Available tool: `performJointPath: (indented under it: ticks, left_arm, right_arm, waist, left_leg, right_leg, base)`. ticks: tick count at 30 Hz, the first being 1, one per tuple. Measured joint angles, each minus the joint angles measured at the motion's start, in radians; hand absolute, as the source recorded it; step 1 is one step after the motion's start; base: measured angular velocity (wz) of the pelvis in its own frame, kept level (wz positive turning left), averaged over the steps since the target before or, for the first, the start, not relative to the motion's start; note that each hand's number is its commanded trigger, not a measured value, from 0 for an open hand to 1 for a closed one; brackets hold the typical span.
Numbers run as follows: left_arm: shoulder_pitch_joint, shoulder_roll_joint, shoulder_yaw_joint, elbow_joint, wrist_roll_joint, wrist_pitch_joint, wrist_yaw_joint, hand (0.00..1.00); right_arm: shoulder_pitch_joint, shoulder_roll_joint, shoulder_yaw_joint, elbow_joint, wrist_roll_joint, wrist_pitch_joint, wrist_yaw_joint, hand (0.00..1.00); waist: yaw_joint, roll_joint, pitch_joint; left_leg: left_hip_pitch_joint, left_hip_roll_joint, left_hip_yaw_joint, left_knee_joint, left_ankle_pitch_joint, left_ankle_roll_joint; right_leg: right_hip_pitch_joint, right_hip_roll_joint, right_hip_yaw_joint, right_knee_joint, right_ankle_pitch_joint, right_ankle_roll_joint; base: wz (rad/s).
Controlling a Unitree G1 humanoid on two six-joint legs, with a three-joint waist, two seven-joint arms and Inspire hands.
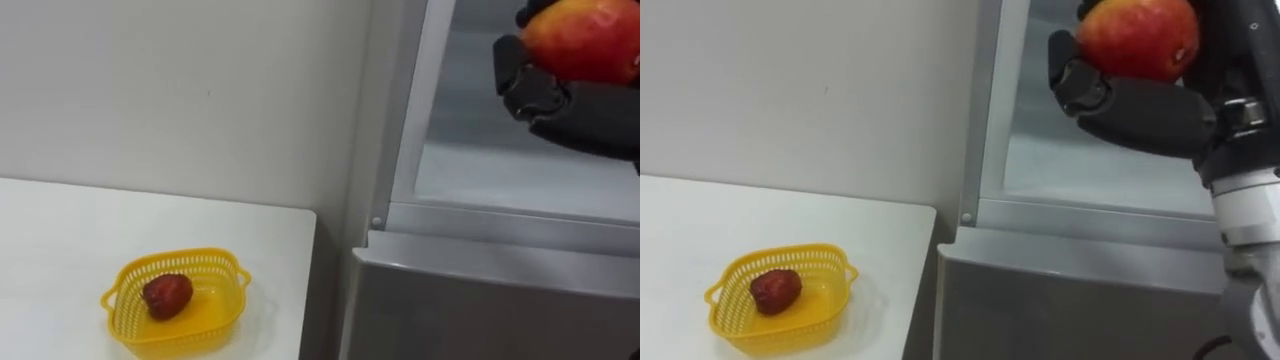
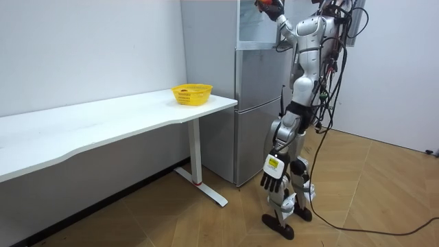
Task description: Retrieve from the upper fridge
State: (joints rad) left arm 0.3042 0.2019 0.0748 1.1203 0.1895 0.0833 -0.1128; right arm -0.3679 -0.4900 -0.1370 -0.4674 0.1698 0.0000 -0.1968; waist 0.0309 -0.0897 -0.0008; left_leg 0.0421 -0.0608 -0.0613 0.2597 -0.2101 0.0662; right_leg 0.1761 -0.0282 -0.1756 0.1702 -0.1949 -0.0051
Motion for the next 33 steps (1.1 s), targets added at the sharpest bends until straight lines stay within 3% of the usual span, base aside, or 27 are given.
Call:
performJointPath:
  ticks: [8,12,18,28,33]
  left_arm:
    - [0.004,-0.004,0.0,0.006,0.001,-0.042,-0.001,0.0]
    - [-0.003,-0.006,-0.002,0.049,0.0,-0.049,-0.013,0.0]
    - [-0.041,0.006,-0.033,0.07,-0.001,-0.05,-0.03,0.0]
    - [-0.116,0.019,-0.088,0.12,0.0,-0.062,-0.058,0.0]
    - [-0.122,0.02,-0.091,0.12,0.001,-0.062,-0.072,0.0]
  right_arm:
    - [0.0,0.026,-0.002,-0.108,-0.148,-0.118,-0.055,1.0]
    - [0.001,0.081,0.023,-0.144,-0.318,-0.168,-0.073,1.0]
    - [0.007,0.1,0.158,-0.171,-0.533,-0.194,-0.071,1.0]
    - [0.007,0.105,0.341,-0.171,-0.563,-0.183,0.051,1.0]
    - [0.007,0.109,0.37,-0.172,-0.581,-0.182,0.121,1.0]
  waist:
    - [0.0,0.0,0.0002]
    - [0.004,0.001,0.0001]
    - [0.011,-0.005,-0.0043]
    - [0.077,-0.037,0.0003]
    - [0.112,-0.052,0.0032]
  left_leg:
    - [-0.005,-0.001,-0.005,0.013,-0.002,0.0]
    - [0.002,0.0,-0.002,0.007,-0.002,-0.001]
    - [-0.022,0.001,-0.004,0.01,0.0,-0.003]
    - [-0.022,-0.001,-0.022,-0.001,0.0,-0.003]
    - [-0.033,-0.005,-0.044,0.0,0.0,-0.003]
  right_leg:
    - [0.002,0.001,0.006,0.001,0.0,0.0]
    - [-0.001,0.001,0.009,0.001,0.0,0.0]
    - [-0.018,0.0,-0.01,0.003,0.001,-0.002]
    - [-0.017,0.001,-0.028,0.0,0.001,-0.002]
    - [-0.019,0.001,-0.048,-0.001,0.001,-0.002]
  base:
    - [0.02]
    - [-0.03]
    - [0.0]
    - [0.04]
    - [0.16]
